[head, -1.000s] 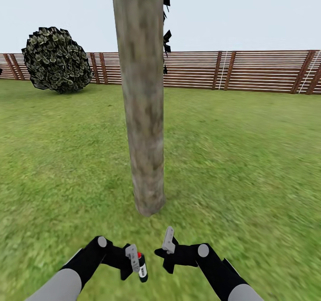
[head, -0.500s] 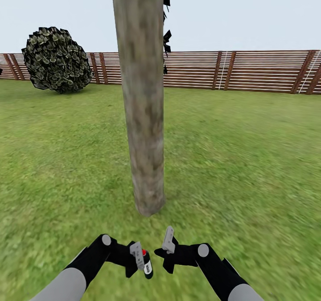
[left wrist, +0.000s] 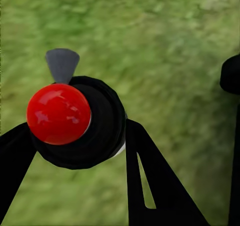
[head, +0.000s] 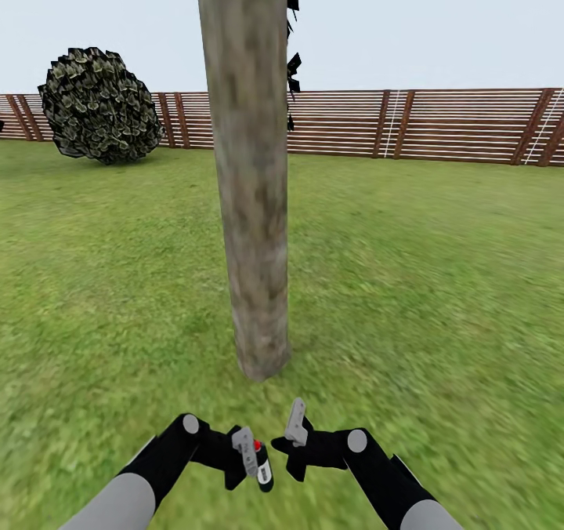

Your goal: In the garden, pick up the pesticide atomizer on the floor and spray pesticide onto both trees until each tree trunk is fully covered.

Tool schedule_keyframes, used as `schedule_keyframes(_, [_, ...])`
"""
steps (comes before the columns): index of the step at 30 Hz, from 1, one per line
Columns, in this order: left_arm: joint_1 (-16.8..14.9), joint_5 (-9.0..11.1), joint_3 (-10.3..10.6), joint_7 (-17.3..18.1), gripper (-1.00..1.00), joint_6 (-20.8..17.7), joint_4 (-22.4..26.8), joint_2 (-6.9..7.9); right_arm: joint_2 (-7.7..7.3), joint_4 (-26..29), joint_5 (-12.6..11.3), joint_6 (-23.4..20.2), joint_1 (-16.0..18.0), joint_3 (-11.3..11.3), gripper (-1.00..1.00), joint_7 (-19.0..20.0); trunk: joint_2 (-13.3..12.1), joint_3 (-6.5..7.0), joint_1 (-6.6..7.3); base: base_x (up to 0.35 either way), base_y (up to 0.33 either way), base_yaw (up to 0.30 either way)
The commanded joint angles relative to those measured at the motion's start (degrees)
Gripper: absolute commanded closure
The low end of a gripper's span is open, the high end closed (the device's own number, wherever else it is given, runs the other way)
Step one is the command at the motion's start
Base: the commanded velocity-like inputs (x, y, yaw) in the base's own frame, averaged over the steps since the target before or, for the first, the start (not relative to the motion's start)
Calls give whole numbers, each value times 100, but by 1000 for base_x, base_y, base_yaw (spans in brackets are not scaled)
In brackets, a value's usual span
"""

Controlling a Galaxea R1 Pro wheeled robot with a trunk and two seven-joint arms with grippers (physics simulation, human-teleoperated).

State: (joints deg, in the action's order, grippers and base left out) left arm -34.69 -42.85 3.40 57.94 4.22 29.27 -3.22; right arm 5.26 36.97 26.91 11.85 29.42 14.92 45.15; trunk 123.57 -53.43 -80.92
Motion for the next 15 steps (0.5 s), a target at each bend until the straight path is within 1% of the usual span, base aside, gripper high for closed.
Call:
schedule_keyframes(1, [1,-48,-6,-9,100,44,3,-12,5,6,60,37,2,-7,100,3,2,-5,1,0,0,0])
schedule_keyframes(5, [1,-41,-6,-68,100,52,-32,-37,69,4,60,36,1,-7,100,3,2,-5,1,0,0,0])
schedule_keyframes(15, [-11,-37,3,-62,100,76,-36,-31,80,3,67,37,0,-7,100,3,2,-5,1,0,0,0])
